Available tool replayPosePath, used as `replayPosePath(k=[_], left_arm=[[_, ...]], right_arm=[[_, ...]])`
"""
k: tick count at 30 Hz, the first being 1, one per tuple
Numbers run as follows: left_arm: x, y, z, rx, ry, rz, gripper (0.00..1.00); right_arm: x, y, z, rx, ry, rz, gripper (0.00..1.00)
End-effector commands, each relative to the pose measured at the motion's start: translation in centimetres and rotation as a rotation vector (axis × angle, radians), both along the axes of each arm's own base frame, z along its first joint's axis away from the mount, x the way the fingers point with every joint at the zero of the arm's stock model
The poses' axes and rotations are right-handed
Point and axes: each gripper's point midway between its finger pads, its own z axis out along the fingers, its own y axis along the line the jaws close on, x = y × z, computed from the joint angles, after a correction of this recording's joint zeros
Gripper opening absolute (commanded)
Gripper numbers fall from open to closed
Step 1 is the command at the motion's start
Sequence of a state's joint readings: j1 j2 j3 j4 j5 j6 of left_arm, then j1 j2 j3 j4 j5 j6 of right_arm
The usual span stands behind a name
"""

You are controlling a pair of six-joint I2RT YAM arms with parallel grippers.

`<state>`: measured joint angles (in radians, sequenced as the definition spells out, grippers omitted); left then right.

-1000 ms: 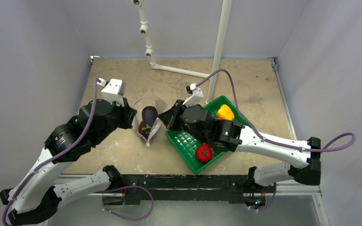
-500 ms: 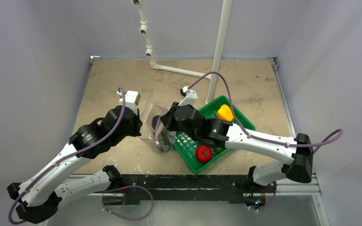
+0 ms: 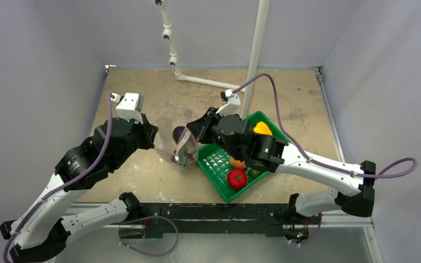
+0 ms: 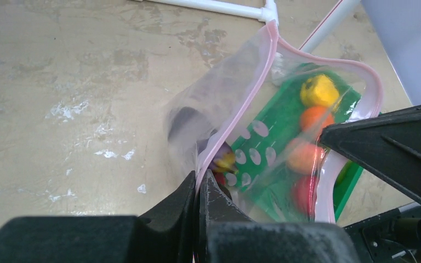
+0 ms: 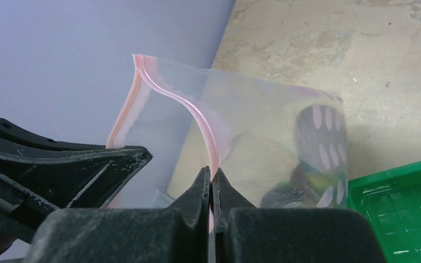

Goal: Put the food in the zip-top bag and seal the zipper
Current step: Adjust the zipper food storage bag at the center of the board.

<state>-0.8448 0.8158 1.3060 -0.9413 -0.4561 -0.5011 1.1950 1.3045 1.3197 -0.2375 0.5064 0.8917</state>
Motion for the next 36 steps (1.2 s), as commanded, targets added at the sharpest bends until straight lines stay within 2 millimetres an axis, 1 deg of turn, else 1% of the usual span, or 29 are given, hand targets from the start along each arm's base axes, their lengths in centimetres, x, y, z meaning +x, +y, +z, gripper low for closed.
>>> replayPosePath(k=[1, 2, 4, 7, 9, 13, 16, 19, 21, 22, 24, 28, 30, 33, 36], left_arm=[[0.8, 0.3, -1.5, 0.049, -0.006, 0.032, 0.0], [1.0, 0.4, -2.2, 0.065, 0.001, 0.042, 0.0], [1.3, 0.7, -2.5, 0.086, -0.003, 0.062, 0.0], [1.9, 1.0, -1.8, 0.107, -0.025, 0.089, 0.0], [2.2, 1.2, -1.0, 0.118, -0.043, 0.102, 0.0], [2.8, 1.7, 0.7, 0.13, -0.08, 0.134, 0.0], [3.3, 2.4, 2.5, 0.144, -0.128, 0.173, 0.0], [3.9, 2.4, 4.1, 0.155, -0.157, 0.186, 0.0], [4.2, 2.1, 4.7, 0.157, -0.166, 0.183, 0.0], [4.3, 1.8, 4.7, 0.157, -0.165, 0.175, 0.0], [4.6, 1.2, 3.7, 0.17, -0.149, 0.159, 0.0], [4.9, 0.3, 0.4, 0.207, -0.107, 0.129, 0.0], [4.9, -0.1, -0.8, 0.209, -0.1, 0.114, 0.0], [4.9, -0.6, -1.7, 0.196, -0.106, 0.088, 0.0], [4.9, -1.2, -2.2, 0.179, -0.121, 0.059, 0.0]], right_arm=[[0.5, 0.6, -0.6, -0.01, 0.0, -0.013, 0.0], [0.6, 0.8, -1.3, -0.022, 0.01, -0.015, 0.0], [0.7, 1.3, -2.7, -0.041, 0.024, -0.012, 0.0], [1.0, 2.1, -4.0, -0.056, 0.035, -0.007, 0.0], [1.3, 2.5, -4.2, -0.054, 0.035, -0.003, 0.0], [2.1, 3.1, -3.7, -0.033, 0.021, -0.002, 0.0], [2.8, 3.5, -2.4, 0.005, -0.003, 0.007, 0.0], [3.3, 3.8, -1.1, 0.043, -0.021, 0.016, 0.0], [3.5, 4.1, -0.4, 0.065, -0.032, 0.025, 0.0], [3.6, 4.3, -0.5, 0.066, -0.032, 0.028, 0.0], [3.9, 4.5, -1.1, 0.063, -0.021, 0.028, 0.0], [4.2, 4.5, -3.9, 0.042, 0.027, 0.038, 0.0], [4.2, 4.2, -5.3, 0.027, 0.05, 0.037, 0.0], [4.0, 3.9, -6.8, 0.006, 0.071, 0.042, 0.0], [3.9, 3.8, -7.3, -0.003, 0.082, 0.043, 0.0]])
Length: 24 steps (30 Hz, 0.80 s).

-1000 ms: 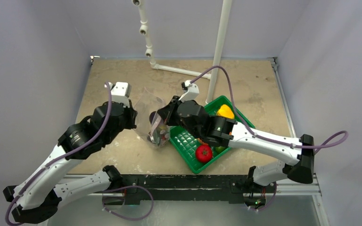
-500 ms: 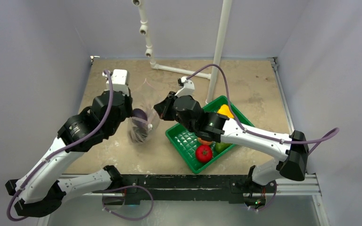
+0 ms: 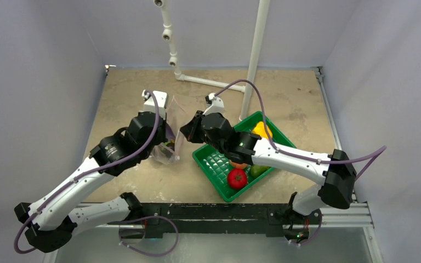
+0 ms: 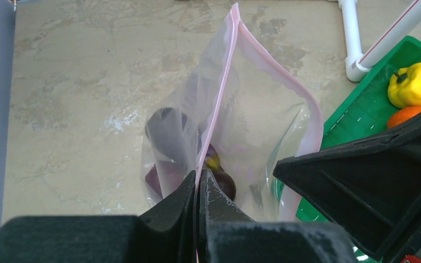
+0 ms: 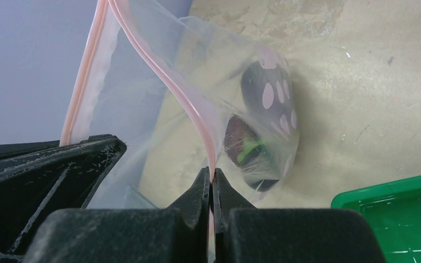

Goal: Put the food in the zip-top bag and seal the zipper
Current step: Adjust the zipper food storage bag at the center of the board.

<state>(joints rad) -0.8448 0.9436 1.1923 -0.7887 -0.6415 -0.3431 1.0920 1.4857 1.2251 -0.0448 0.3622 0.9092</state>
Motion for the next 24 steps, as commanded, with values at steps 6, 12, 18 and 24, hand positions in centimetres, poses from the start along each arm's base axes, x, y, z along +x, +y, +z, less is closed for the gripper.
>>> replayPosePath(k=[6, 12, 18, 24], left_arm=[[0.4, -1.6, 1.5, -0.1, -0.094, -0.07, 0.0], [0.6, -1.7, 1.5, -0.107, -0.12, -0.075, 0.0], [0.6, -2.2, 0.7, -0.117, -0.116, -0.092, 0.0], [0.4, -2.1, -0.2, -0.108, -0.11, -0.1, 0.0]], right_arm=[[-0.4, -1.1, 2.3, 0.047, -0.003, -0.009, 0.19], [-0.6, -3.8, 4.9, 0.052, -0.019, -0.071, 0.51], [-1.1, -7.5, 5.5, 0.026, 0.007, -0.161, 0.57], [-1.8, -11.0, 2.2, -0.082, 0.098, -0.257, 0.59]])
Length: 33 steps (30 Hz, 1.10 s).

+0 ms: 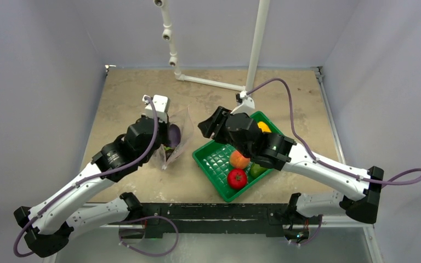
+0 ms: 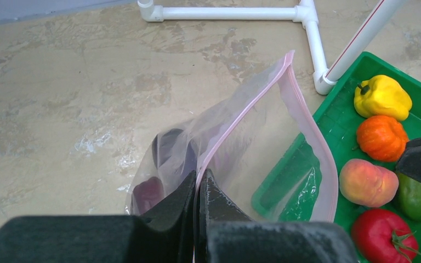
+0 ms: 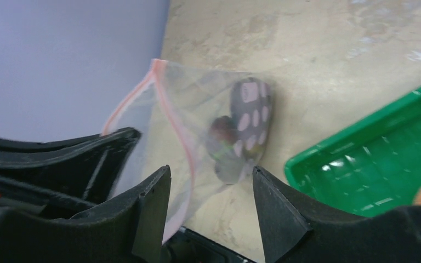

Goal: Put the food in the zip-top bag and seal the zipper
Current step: Adjust the zipper food storage bag at the center of the board, then pick up the fake vegetable from the bin.

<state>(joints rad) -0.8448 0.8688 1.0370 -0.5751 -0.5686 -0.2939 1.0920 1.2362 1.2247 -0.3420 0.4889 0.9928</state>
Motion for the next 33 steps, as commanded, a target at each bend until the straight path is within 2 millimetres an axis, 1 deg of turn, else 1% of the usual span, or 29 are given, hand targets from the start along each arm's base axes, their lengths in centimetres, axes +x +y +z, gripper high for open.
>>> replayPosePath(k=[1, 5, 10, 13, 14, 15, 18, 27, 33], left_arm=[[0.0, -0.2, 0.6, -0.033, -0.039, -0.018, 0.0], [-0.2, 0.0, 0.2, -0.032, -0.041, -0.019, 0.0], [-0.1, 0.5, -0.7, -0.013, -0.03, -0.003, 0.0], [-0.1, 0.6, -1.2, -0.006, -0.019, -0.003, 0.0], [-0.1, 0.5, -1.4, -0.004, -0.017, -0.007, 0.0], [-0.1, 0.5, -1.5, 0.001, -0.013, -0.007, 0.0], [-0.1, 0.5, -1.5, 0.005, -0.012, -0.005, 0.0], [-0.3, 0.5, -1.4, -0.005, -0.013, -0.016, 0.0], [-0.4, 0.2, -1.6, -0.005, -0.007, -0.027, 0.0]], right_arm=[[-0.1, -3.5, -2.9, -0.105, 0.096, -0.127, 0.6], [-1.0, -5.5, -6.5, -0.187, 0.185, -0.174, 0.61], [-2.4, -6.9, -9.6, -0.232, 0.271, -0.187, 0.63], [-3.1, -7.2, -11.3, -0.259, 0.31, -0.179, 0.69], [-3.3, -7.3, -12.0, -0.275, 0.322, -0.174, 0.76], [-3.4, -7.4, -12.7, -0.293, 0.333, -0.172, 0.79], [-4.0, -7.6, -14.7, -0.342, 0.382, -0.17, 0.81], [-5.4, -8.1, -19.1, -0.426, 0.492, -0.17, 0.83], [-5.9, -9.9, -21.3, -0.516, 0.544, -0.237, 0.84]])
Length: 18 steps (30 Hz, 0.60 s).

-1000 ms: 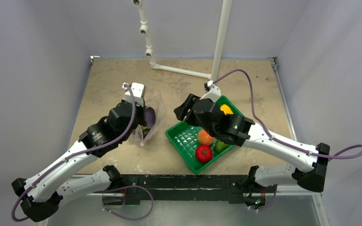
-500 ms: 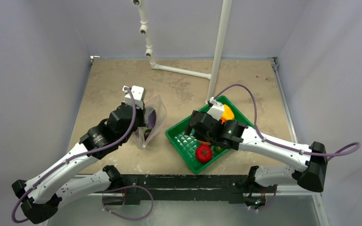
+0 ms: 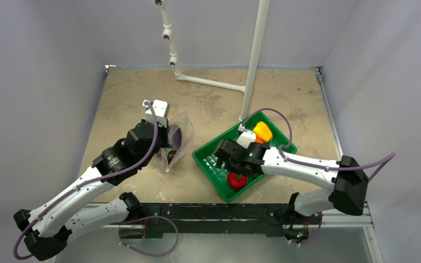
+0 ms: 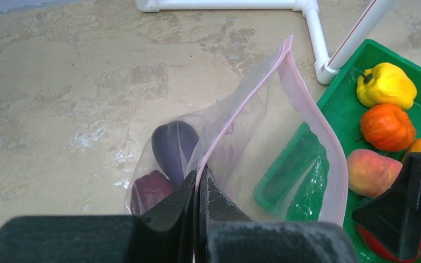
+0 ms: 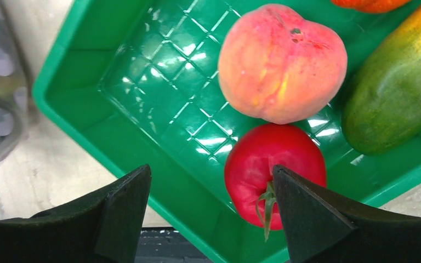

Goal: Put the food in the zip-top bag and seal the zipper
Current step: Pick up the fake vegetable from the bin.

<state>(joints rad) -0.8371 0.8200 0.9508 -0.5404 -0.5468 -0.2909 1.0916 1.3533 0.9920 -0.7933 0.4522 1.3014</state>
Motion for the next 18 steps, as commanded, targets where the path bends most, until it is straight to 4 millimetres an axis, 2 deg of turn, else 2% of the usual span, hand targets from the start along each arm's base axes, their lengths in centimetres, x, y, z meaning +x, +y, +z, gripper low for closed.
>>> replayPosePath(k=[1, 5, 10, 18], left_arm=[[0.1, -0.1, 0.3, -0.005, -0.014, -0.015, 0.0], [0.0, -0.1, 0.3, -0.006, -0.013, -0.018, 0.0], [-0.1, -0.1, 0.4, -0.009, -0.015, -0.019, 0.0], [0.0, -0.2, 0.3, -0.008, -0.012, -0.024, 0.0]], right_arm=[[-0.5, -1.8, -1.3, -0.064, 0.035, -0.067, 0.84], [-0.5, -3.1, -1.5, -0.112, 0.032, -0.105, 0.84], [-0.6, -3.7, -1.7, -0.137, 0.017, -0.074, 0.84], [-1.6, -4.4, -3.3, -0.156, 0.064, -0.08, 0.84]])
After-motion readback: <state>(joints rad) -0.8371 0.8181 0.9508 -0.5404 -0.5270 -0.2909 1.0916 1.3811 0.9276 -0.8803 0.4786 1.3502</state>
